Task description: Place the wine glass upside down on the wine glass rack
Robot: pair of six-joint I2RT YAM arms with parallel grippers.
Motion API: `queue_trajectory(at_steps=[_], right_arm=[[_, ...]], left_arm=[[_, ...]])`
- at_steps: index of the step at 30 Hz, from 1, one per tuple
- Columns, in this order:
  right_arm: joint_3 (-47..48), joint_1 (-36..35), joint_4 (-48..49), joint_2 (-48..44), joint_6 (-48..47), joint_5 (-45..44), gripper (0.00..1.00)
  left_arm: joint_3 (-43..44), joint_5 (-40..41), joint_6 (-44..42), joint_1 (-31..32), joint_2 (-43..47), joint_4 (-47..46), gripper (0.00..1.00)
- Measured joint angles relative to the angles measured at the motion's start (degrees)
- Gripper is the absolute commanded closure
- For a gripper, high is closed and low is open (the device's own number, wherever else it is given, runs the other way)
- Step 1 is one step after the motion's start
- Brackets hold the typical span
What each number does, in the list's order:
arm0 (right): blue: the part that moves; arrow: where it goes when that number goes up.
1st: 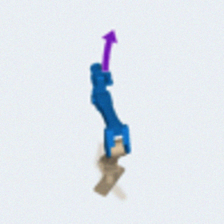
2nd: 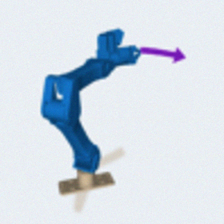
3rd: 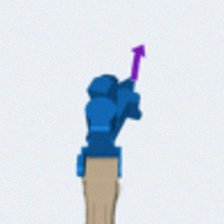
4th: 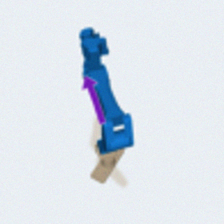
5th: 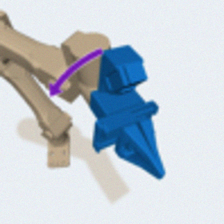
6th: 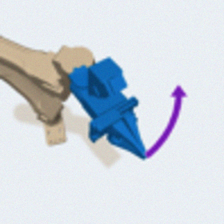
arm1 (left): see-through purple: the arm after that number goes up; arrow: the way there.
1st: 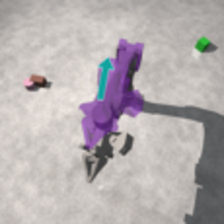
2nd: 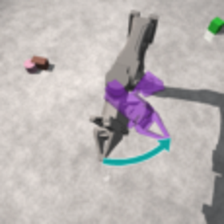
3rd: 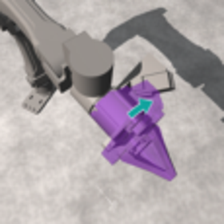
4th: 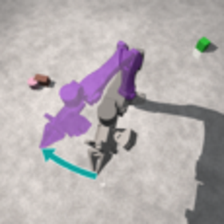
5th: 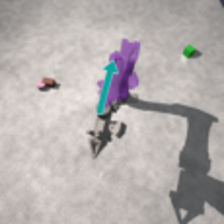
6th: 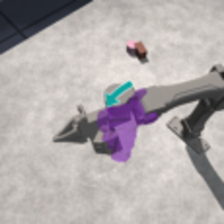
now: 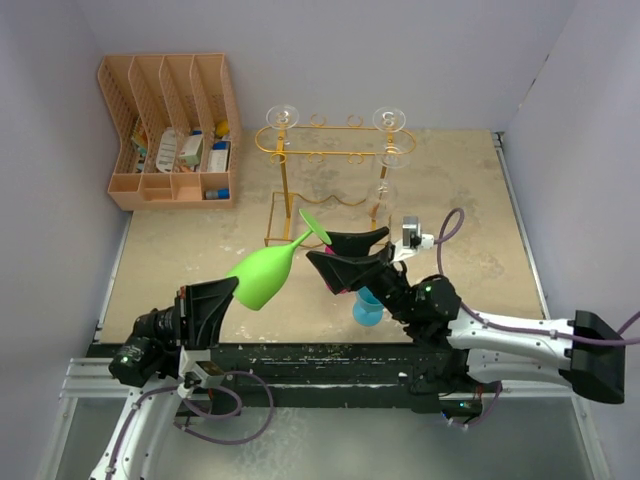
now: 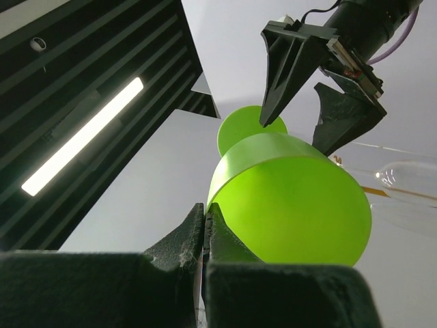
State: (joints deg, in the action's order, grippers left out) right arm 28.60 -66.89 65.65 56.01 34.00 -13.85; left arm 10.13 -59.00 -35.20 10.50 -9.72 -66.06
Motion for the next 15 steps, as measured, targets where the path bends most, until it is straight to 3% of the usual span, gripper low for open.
queue_trajectory(at_steps=[8, 15], right_arm=[[2.86, -3.93, 14.23, 12.68, 0.33, -3.26, 0.45], [6.27, -5.84, 22.25, 19.91, 0.28, -5.01, 0.72]], left_arm=[[-1.90, -0.26, -0.59, 0.00, -0.61, -1.29, 1.00], [-2.91, 0.00, -1.57, 0.00, -2.14, -3.34, 1.00]])
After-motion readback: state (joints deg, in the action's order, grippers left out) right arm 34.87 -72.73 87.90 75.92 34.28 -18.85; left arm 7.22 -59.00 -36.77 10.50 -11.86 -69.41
